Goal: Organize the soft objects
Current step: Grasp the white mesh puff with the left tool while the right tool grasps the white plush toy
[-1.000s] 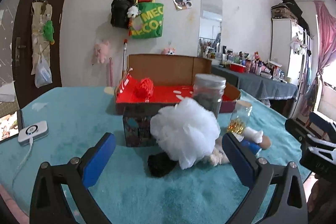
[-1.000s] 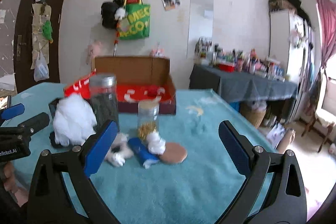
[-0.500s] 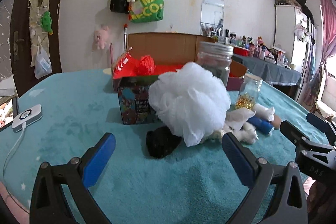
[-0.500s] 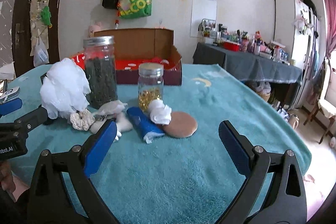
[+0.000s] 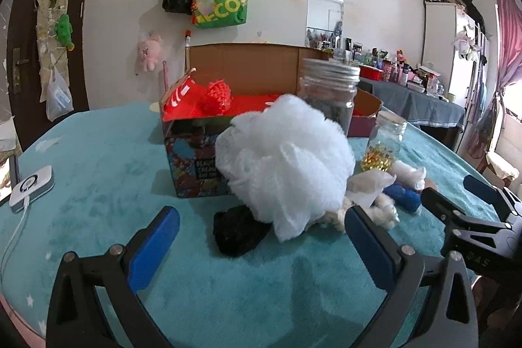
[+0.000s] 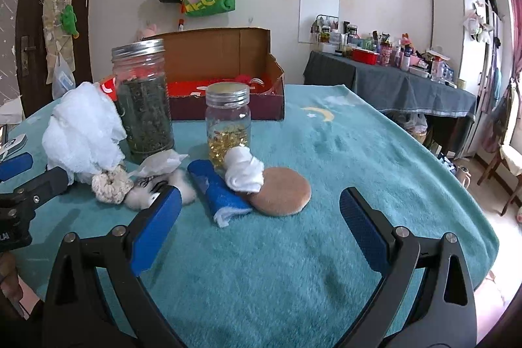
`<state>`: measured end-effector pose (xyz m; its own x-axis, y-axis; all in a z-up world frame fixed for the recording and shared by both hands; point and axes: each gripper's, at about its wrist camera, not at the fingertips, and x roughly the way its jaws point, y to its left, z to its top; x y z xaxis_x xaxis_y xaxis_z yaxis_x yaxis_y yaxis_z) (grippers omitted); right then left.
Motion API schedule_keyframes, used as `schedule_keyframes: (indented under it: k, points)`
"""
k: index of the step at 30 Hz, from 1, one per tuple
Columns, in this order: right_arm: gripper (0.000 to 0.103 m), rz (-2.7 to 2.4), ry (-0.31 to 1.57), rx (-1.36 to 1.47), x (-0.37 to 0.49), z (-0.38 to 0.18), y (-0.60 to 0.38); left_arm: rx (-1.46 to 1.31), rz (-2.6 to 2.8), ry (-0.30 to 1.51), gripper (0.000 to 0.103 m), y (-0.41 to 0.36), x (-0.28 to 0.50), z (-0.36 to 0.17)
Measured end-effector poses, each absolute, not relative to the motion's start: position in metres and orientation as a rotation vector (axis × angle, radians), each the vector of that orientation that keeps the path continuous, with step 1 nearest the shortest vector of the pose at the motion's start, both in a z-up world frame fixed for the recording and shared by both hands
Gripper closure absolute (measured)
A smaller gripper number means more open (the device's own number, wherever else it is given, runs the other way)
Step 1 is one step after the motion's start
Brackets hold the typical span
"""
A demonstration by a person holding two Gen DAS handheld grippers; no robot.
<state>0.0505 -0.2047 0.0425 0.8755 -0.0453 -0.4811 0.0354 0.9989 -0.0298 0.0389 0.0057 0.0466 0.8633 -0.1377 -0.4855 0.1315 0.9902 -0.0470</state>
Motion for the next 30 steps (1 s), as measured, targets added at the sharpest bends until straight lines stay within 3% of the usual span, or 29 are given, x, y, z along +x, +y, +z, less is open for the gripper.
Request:
schedule_keyframes:
  k: [17,18,19,20,21,22,24,25,30]
  points:
    - [0.006,0.045,0.688,-0.041,0.113,0.055,-0.210,0.035,-0.170,0.590,0.000,-0.004,0.083,0.066]
    - [0.014,0.055,0.699,-0.046,0.115,0.054,-0.209,0.038,-0.172,0.592,0.000,-0.005,0.084,0.066]
    - [0.029,0.076,0.723,-0.047,0.118,0.051,-0.207,0.042,-0.178,0.597,0.002,-0.005,0.085,0.066]
    - [0.038,0.097,0.743,-0.041,0.120,0.047,-0.207,0.043,-0.187,0.603,0.011,-0.006,0.087,0.065]
    - [0.058,0.110,0.757,-0.034,0.121,0.045,-0.207,0.043,-0.202,0.609,0.017,-0.006,0.088,0.065]
    - [0.071,0.131,0.777,-0.017,0.122,0.042,-0.208,0.043,-0.224,0.618,0.026,-0.006,0.088,0.064]
    - [0.075,0.159,0.774,0.020,0.119,0.042,-0.213,0.049,-0.242,0.615,0.038,-0.005,0.086,0.064]
    - [0.085,0.168,0.771,0.022,0.117,0.043,-0.214,0.053,-0.261,0.606,0.045,-0.005,0.084,0.065]
    - [0.087,0.218,0.756,0.044,0.108,0.050,-0.215,0.044,-0.287,0.594,0.055,-0.004,0.079,0.069]
